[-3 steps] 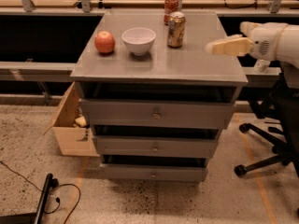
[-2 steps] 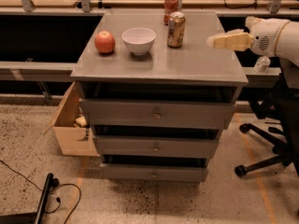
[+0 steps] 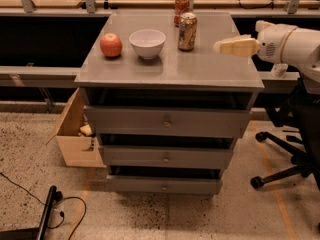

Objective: Pick orange can

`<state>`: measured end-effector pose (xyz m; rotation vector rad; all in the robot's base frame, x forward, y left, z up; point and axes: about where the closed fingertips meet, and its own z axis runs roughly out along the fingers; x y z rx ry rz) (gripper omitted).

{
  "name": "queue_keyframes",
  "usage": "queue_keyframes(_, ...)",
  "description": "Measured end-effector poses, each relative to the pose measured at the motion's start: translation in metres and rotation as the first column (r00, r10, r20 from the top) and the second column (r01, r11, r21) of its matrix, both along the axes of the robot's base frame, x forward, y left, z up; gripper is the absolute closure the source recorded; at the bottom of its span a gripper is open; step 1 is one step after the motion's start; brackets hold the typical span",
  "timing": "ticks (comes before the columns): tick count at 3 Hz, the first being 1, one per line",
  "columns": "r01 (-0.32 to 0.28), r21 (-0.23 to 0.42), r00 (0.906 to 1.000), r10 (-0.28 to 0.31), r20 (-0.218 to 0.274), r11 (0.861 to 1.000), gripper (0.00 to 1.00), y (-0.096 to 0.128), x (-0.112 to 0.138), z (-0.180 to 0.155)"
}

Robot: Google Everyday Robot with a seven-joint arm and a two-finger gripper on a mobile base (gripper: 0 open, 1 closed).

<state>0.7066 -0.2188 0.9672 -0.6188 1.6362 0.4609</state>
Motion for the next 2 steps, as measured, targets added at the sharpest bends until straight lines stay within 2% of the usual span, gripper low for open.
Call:
queue_keyframes(1,0.04,0.01,0.9992,-0.04,0.007,0.999,0.0,0.015,0.038,-0.024)
queue_keyframes(2,0.037,0.017,0.9991,-0.038,0.018,0.999,0.0,0.037,0.078,-0.04)
